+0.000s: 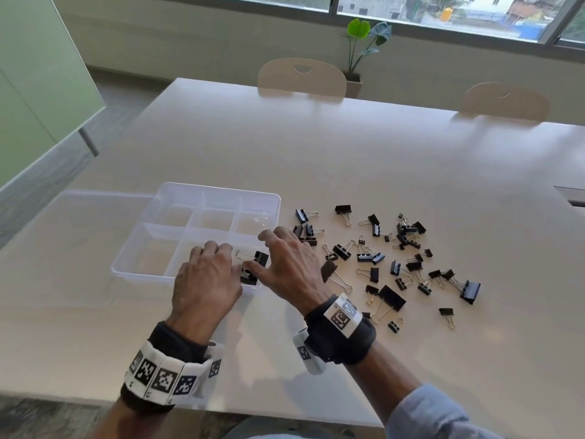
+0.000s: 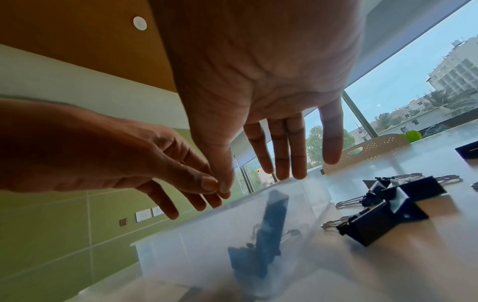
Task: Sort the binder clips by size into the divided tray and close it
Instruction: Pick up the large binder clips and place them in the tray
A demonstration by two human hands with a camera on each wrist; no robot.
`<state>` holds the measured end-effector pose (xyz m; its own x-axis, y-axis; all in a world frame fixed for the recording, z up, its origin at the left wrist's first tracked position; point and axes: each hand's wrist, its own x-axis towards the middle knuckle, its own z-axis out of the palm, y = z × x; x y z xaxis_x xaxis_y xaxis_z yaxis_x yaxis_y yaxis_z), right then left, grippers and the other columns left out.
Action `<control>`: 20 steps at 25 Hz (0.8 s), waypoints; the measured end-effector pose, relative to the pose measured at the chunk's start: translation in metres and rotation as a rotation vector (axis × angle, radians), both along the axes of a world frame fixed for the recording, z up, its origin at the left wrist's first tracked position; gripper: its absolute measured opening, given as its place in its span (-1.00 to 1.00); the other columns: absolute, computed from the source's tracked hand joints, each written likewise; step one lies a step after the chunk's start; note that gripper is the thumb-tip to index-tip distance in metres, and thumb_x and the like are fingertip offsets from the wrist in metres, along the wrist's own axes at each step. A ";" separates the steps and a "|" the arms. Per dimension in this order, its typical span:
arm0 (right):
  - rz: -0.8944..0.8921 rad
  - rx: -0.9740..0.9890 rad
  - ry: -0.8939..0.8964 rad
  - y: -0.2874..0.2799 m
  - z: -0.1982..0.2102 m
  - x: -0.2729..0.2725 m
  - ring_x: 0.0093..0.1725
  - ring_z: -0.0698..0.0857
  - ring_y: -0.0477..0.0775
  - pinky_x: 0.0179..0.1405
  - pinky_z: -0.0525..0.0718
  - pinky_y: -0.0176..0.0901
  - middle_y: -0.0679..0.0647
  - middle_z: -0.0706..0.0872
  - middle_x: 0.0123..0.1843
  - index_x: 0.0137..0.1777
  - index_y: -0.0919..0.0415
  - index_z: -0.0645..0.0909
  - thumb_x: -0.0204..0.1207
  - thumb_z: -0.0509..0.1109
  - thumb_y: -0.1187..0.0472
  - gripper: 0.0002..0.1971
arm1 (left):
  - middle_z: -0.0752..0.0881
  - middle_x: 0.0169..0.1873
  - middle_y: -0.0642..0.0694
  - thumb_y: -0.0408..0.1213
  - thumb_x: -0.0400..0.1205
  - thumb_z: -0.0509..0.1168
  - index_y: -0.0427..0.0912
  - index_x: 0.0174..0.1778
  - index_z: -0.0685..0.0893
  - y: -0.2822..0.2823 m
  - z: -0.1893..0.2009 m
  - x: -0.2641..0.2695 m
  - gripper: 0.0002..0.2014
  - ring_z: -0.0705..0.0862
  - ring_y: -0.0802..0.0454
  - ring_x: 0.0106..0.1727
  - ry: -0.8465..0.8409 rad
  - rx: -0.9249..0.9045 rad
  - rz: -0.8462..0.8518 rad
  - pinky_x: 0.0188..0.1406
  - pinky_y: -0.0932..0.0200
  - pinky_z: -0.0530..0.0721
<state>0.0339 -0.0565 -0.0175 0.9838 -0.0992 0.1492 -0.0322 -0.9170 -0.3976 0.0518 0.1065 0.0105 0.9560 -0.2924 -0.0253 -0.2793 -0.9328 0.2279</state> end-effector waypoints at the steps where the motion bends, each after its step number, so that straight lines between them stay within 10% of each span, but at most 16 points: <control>1: -0.006 0.014 -0.015 -0.003 0.001 -0.003 0.23 0.72 0.09 0.05 0.64 0.01 -0.02 0.72 0.24 0.43 0.04 0.65 0.60 0.45 -0.29 -0.46 | 0.66 0.34 -0.08 -0.01 0.79 0.24 -0.09 0.51 0.61 -0.002 0.001 -0.002 -0.59 0.59 -0.10 0.34 -0.010 -0.018 -0.007 0.20 -0.04 0.66; 14: -0.450 0.067 -0.025 -0.201 -0.016 -0.117 0.04 0.81 0.00 -0.15 0.81 -0.16 0.00 0.77 0.34 0.20 0.03 0.77 0.69 0.52 0.00 -0.82 | 0.59 0.39 0.09 0.04 0.76 0.30 0.05 0.54 0.57 -0.130 -0.022 -0.022 -0.58 0.54 0.07 0.40 -0.008 -0.099 -0.507 0.31 0.07 0.69; 20: -0.714 -0.060 0.169 -0.277 -0.022 -0.177 0.42 0.69 0.27 0.32 0.70 0.21 0.16 0.65 0.52 0.54 0.20 0.63 0.57 0.42 0.35 -0.50 | 0.48 0.57 0.06 -0.12 0.79 0.29 0.04 0.74 0.34 -0.152 -0.055 -0.010 -0.43 0.53 0.00 0.49 0.075 -0.017 -0.527 0.43 -0.04 0.66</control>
<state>-0.1431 -0.3338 -0.0398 0.6927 -0.7208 0.0262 -0.6861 -0.6697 -0.2842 0.0421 -0.0459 -0.0445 0.6751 -0.7335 -0.0790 -0.6913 -0.6664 0.2793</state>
